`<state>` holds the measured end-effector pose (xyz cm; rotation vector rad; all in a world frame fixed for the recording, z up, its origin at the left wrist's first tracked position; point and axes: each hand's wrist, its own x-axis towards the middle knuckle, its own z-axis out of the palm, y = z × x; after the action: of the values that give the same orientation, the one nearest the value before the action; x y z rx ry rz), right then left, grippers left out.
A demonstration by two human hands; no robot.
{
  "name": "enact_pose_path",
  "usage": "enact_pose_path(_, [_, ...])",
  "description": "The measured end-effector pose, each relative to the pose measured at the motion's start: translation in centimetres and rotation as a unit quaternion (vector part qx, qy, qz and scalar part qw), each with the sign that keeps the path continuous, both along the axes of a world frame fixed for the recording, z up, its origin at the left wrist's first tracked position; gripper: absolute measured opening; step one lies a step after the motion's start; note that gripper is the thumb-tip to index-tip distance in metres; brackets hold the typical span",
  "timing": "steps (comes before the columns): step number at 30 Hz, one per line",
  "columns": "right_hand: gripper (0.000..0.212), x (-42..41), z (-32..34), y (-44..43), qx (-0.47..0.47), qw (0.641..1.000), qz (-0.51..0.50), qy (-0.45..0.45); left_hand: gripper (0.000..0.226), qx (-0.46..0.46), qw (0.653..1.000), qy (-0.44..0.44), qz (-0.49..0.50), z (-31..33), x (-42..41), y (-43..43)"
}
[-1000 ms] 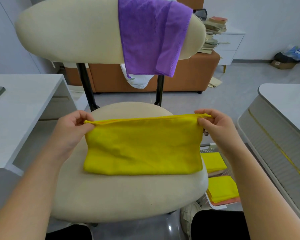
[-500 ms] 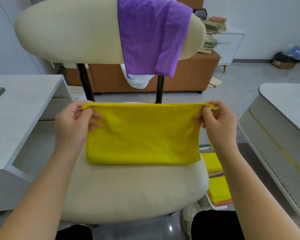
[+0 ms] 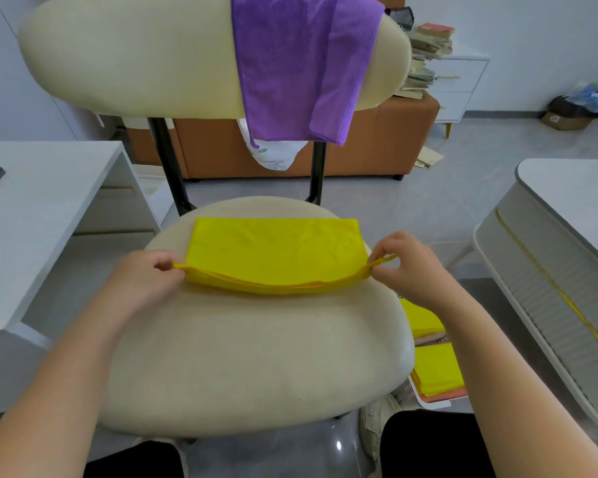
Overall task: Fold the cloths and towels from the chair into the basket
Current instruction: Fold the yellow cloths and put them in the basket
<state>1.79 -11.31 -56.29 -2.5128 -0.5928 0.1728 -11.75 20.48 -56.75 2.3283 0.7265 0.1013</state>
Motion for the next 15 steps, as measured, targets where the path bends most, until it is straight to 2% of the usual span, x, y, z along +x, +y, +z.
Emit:
enact_pose_path(3, [0.016,-0.4,0.1,-0.3,-0.063,0.995,0.074,0.019,0.023,0.066,0.992,0.089,-0.061,-0.3,-0.4,0.6])
enact_pose_path(5, [0.017,-0.7,0.3,-0.7,-0.107,0.986,0.108,0.063,0.029,0.091,0.980,0.150,-0.095,-0.3,-0.6,0.9])
enact_pose_path(9, [0.025,-0.8,1.2,-1.3,-0.165,0.963,0.134,0.164,0.042,0.085,0.970,0.211,-0.084,0.0,-0.4,0.9])
enact_pose_path(10, [0.030,-0.7,1.5,-1.4,-0.151,0.964,0.127,0.178,0.039,0.103,0.971,0.202,-0.078,0.1,-0.3,0.7])
enact_pose_path(12, [0.037,-0.5,2.1,-1.2,-0.082,0.980,0.086,0.159,0.025,0.158,0.979,0.118,-0.051,0.0,0.4,-0.2])
enact_pose_path(13, [0.037,-0.2,2.0,-0.8,-0.041,0.991,0.055,0.116,0.022,0.174,0.982,0.061,-0.037,-0.2,0.8,-1.0])
enact_pose_path(15, [0.037,0.2,1.4,0.9,-0.002,1.000,0.009,0.008,0.034,0.173,0.983,-0.031,-0.050,-0.9,2.1,-2.8])
